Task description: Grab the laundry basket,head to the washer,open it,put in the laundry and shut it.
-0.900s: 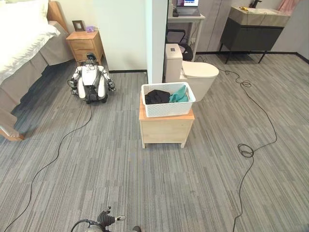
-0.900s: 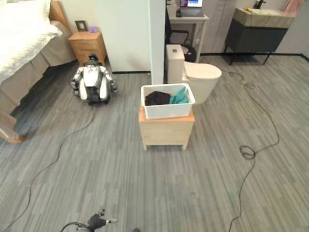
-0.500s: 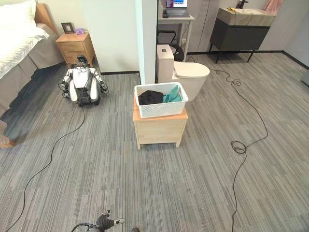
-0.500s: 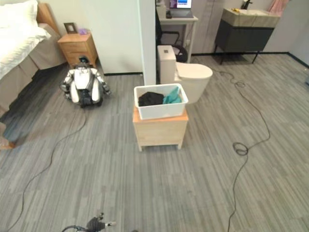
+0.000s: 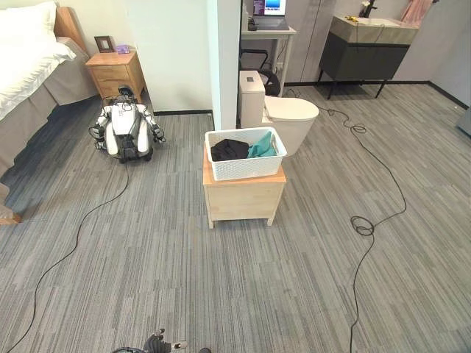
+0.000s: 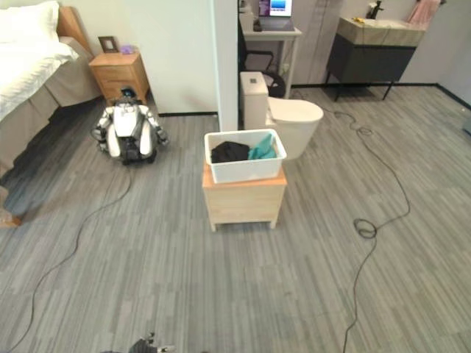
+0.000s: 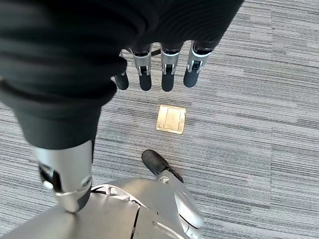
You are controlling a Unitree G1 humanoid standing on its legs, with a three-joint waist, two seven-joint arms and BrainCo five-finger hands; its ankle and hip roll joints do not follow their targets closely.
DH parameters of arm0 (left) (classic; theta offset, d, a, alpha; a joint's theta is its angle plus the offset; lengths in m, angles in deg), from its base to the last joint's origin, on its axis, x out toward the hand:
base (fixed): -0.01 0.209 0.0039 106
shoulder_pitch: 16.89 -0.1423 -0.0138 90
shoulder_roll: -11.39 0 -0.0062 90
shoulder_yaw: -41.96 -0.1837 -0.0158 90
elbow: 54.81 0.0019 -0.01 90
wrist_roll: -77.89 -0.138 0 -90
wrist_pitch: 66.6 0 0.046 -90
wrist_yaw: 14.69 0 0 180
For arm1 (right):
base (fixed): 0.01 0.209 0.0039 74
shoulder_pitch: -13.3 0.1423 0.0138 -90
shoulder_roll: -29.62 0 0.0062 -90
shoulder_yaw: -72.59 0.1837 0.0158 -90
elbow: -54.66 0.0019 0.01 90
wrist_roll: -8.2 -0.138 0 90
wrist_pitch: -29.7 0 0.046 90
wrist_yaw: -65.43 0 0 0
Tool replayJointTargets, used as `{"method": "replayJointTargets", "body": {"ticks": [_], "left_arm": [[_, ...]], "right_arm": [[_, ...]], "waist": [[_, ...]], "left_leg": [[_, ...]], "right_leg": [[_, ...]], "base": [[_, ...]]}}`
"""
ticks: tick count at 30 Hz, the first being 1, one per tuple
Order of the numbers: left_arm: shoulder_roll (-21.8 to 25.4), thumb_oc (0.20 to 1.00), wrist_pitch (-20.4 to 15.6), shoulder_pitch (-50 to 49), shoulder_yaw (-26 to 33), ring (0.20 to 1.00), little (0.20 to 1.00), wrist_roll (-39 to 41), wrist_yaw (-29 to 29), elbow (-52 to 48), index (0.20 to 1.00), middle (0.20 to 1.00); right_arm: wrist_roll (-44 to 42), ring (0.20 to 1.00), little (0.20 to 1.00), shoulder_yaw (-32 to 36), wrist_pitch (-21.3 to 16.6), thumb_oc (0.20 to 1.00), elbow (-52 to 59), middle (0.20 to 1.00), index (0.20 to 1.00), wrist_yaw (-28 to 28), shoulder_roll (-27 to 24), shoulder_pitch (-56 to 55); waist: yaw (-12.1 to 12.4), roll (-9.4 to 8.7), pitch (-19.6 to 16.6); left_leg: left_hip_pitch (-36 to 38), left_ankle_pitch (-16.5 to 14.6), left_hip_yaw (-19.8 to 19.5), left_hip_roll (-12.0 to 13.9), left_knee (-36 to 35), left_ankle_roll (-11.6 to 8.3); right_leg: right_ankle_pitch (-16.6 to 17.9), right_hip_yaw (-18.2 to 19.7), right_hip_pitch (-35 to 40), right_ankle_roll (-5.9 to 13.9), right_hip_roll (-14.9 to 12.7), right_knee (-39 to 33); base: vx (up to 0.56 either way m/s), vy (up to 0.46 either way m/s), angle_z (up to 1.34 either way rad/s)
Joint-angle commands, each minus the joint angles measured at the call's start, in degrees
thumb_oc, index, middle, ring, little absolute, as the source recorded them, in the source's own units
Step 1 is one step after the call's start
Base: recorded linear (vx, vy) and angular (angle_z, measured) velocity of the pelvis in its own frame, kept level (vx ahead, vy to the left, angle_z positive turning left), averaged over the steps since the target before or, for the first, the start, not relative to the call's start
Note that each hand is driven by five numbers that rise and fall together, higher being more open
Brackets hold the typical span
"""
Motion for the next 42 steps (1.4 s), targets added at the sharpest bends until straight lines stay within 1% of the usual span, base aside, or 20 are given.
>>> {"method": "replayJointTargets", "body": {"ticks": [1,10,13,16,18,20,23,25,26,27,28,29,32,34,35,36,38,39,40,42], "left_arm": [[-1.7,1.000,-1.4,4.9,0.0,1.000,1.000,-0.2,-0.4,3.8,1.000,1.000],[-0.7,1.000,-1.4,5.3,0.6,1.000,1.000,1.3,-0.9,3.2,1.000,1.000],[0.3,1.000,-1.5,5.2,1.1,1.000,1.000,4.0,-0.8,1.0,1.000,1.000],[0.7,1.000,-1.1,5.4,1.1,1.000,1.000,5.8,-0.7,-1.3,1.000,1.000],[0.6,1.000,-1.1,5.3,1.1,1.000,1.000,6.1,-0.9,-1.1,1.000,1.000],[0.5,1.000,-1.1,4.9,1.7,1.000,1.000,6.1,-0.9,-0.4,1.000,1.000],[0.6,1.000,-1.0,5.0,2.2,1.000,1.000,6.2,-1.4,1.1,1.000,1.000],[0.7,1.000,-0.8,4.0,3.3,1.000,1.000,6.2,-1.1,2.0,1.000,1.000],[1.1,1.000,-0.8,3.6,3.7,1.000,1.000,6.2,-1.0,2.7,1.000,1.000],[1.1,1.000,-0.8,3.6,3.7,1.000,1.000,6.2,-1.0,2.7,1.000,1.000],[1.8,1.000,-0.7,3.6,3.9,1.000,1.000,5.6,-0.8,2.3,1.000,1.000],[2.1,1.000,-0.6,3.6,3.9,1.000,1.000,5.4,-0.7,2.0,1.000,1.000],[3.4,1.000,-0.7,3.8,3.6,1.000,1.000,5.6,-0.5,-1.9,1.000,1.000],[4.1,1.000,-1.0,4.3,3.2,1.000,1.000,6.1,-0.9,-3.9,1.000,1.000],[4.5,1.000,-1.2,4.8,3.0,1.000,1.000,6.1,-1.2,-4.4,1.000,1.000],[4.8,1.000,-1.4,5.5,2.6,1.000,1.000,6.0,-1.4,-5.1,1.000,1.000],[4.9,1.000,-1.7,5.8,2.6,1.000,1.000,5.7,-1.4,-5.8,1.000,1.000],[4.9,1.000,-1.7,5.8,2.6,1.000,1.000,5.7,-1.4,-5.8,1.000,1.000],[4.9,1.000,-1.7,6.6,2.0,1.000,1.000,5.1,-1.3,-5.9,1.000,1.000],[4.8,1.000,-2.1,7.5,1.5,1.000,1.000,4.4,-1.2,-6.1,1.000,1.000]], "right_arm": [[-1.1,1.000,1.000,-2.2,-0.1,1.000,-3.8,1.000,1.000,-0.5,-1.2,3.2],[-1.9,1.000,1.000,-2.0,-0.3,1.000,-3.0,1.000,1.000,-0.4,-1.3,3.4],[-3.1,1.000,1.000,-2.5,-0.5,1.000,-3.0,1.000,1.000,0.0,-1.5,4.5],[-4.5,1.000,1.000,-2.9,-0.5,1.000,-1.5,1.000,1.000,-0.4,-2.1,5.8],[-4.5,1.000,1.000,-3.3,-0.3,1.000,-0.9,1.000,1.000,-0.6,-2.6,6.4],[-4.5,1.000,1.000,-3.7,-0.4,1.000,-0.6,1.000,1.000,-0.7,-3.0,6.8],[-4.8,1.000,1.000,-4.1,-0.3,1.000,-0.2,1.000,1.000,-0.9,-2.8,7.8],[-4.5,1.000,1.000,-4.1,-0.3,1.000,0.0,1.000,1.000,-0.5,-2.3,7.8],[-4.1,1.000,1.000,-4.1,-0.4,1.000,0.4,1.000,1.000,-0.5,-1.8,7.7],[-4.1,1.000,1.000,-4.1,-0.4,1.000,0.4,1.000,1.000,-0.5,-1.8,7.7],[-4.2,1.000,1.000,-3.3,-0.6,1.000,1.0,1.000,1.000,-0.6,-1.8,7.7],[-4.4,1.000,1.000,-2.8,-0.6,1.000,1.4,1.000,1.000,-0.6,-2.0,7.9],[-4.5,1.000,1.000,-2.5,-0.5,1.000,2.9,1.000,1.000,-0.4,-2.4,8.0],[-4.5,1.000,1.000,-2.0,-0.7,1.000,4.2,1.000,1.000,-0.7,-2.6,8.6],[-4.6,1.000,1.000,-2.0,-0.7,1.000,4.8,1.000,1.000,-0.8,-2.8,8.8],[-4.6,1.000,1.000,-2.1,-0.6,1.000,5.2,1.000,1.000,-0.8,-2.9,9.0],[-4.4,1.000,1.000,-2.1,-0.6,1.000,5.5,1.000,1.000,-0.8,-3.2,9.0],[-4.4,1.000,1.000,-2.1,-0.6,1.000,5.5,1.000,1.000,-0.8,-3.2,9.0],[-4.3,1.000,1.000,-1.6,-0.5,1.000,5.4,1.000,1.000,-0.9,-3.3,8.8],[-4.6,1.000,1.000,-0.8,-0.3,1.000,5.3,1.000,1.000,-1.0,-3.3,8.2]], "waist": [[0.8,1.31,0.8],[0.7,1.29,2.1],[1.7,0.33,5.1],[3.4,0.29,8.9],[4.0,0.09,9.0],[5.4,-0.17,8.5],[7.8,-0.37,7.9],[8.8,-0.84,6.6],[9.3,-2.02,5.9],[9.4,-1.95,5.7],[9.5,-3.13,5.5],[9.2,-3.40,5.4],[7.5,-2.92,6.3],[6.2,-1.43,7.2],[5.3,-0.63,7.9],[4.4,-0.22,8.6],[3.7,-0.16,9.2],[3.7,-0.11,9.3],[2.7,-0.26,9.6],[1.1,-0.62,10.0]], "left_leg": [[-0.9,-3.5,-6.0,2.5,0.3,-2.34],[-1.1,-2.1,-6.2,4.8,0.3,-3.43],[-8.5,-4.1,-8.6,5.7,13.5,-3.84],[-19.3,1.0,-12.3,5.4,31.0,-4.24],[-23.6,2.0,-11.3,5.0,30.0,-3.58],[-25.9,0.8,-10.7,5.1,23.5,-3.93],[-29.6,5.7,-7.9,6.5,13.9,-3.93],[-27.8,5.7,-6.9,6.8,12.0,-3.55],[-29.8,5.5,-7.6,5.0,16.2,-2.30],[-30.1,5.6,-7.6,5.1,16.2,-2.26],[-29.6,2.7,-6.0,3.4,20.4,-0.57],[-28.3,1.1,-5.4,2.3,20.6,0.41],[-24.2,-2.4,-4.5,-0.3,19.5,3.84],[-20.2,-3.8,-3.8,-0.8,17.6,5.30],[-17.9,-4.3,-3.8,-0.8,16.4,5.56],[-15.6,-5.0,-3.8,-1.1,15.3,5.36],[-13.7,-6.1,-3.4,-1.1,14.7,4.93],[-13.5,-6.1,-3.4,-1.1,14.7,4.90],[-11.4,-7.4,-4.1,-1.5,13.7,4.00],[-8.9,-9.1,-5.1,-2.2,13.2,3.03]], "right_leg": [[-3.7,-0.9,1.3,2.17,-2.1,0.5],[-4.8,-0.3,1.2,0.87,-0.2,0.5],[-7.2,1.5,0.1,-2.19,1.5,3.1],[-9.2,1.6,0.0,-4.94,2.9,5.1],[-10.4,0.7,1.3,-4.73,3.5,3.7],[-11.8,1.2,3.6,-3.74,4.1,2.1],[-13.5,1.3,6.0,-2.56,4.3,1.5],[-14.3,2.2,6.6,-1.85,4.0,2.4],[-15.5,2.6,6.9,-1.37,2.4,6.4],[-15.4,2.7,6.6,-1.35,2.5,6.4],[-15.2,2.6,5.3,-0.20,-0.2,12.9],[-13.3,2.7,3.4,0.73,-1.7,17.6],[-3.3,4.2,-3.3,2.78,-5.0,33.3],[0.9,3.3,-8.4,3.56,-6.9,39.5],[0.3,2.3,-10.9,2.82,-7.7,39.8],[-1.5,0.2,-12.7,1.76,-8.4,35.9],[-2.9,-2.3,-12.9,1.58,-9.1,29.2],[-2.9,-2.4,-12.7,1.56,-9.0,29.1],[-2.4,-2.9,-14.7,1.88,-9.3,21.1],[0.6,0.1,-16.0,3.57,-9.3,12.3]], "base": [[0.02,-0.046,0.00],[0.02,-0.082,0.00],[-0.04,-0.179,0.04],[-0.04,-0.135,0.08],[0.19,-0.023,-0.04],[0.39,0.041,0.06],[0.25,0.125,0.08],[0.39,0.208,-0.29],[0.40,0.234,-0.55],[0.51,0.308,-0.80],[0.37,0.256,-0.78],[0.50,0.366,-0.78],[0.29,0.289,-0.14],[0.25,0.230,0.26],[0.33,0.156,0.18],[0.32,0.065,-0.04],[0.24,-0.025,-0.17],[0.31,-0.102,-0.05],[0.34,-0.134,0.00],[0.34,-0.148,0.06]]}}
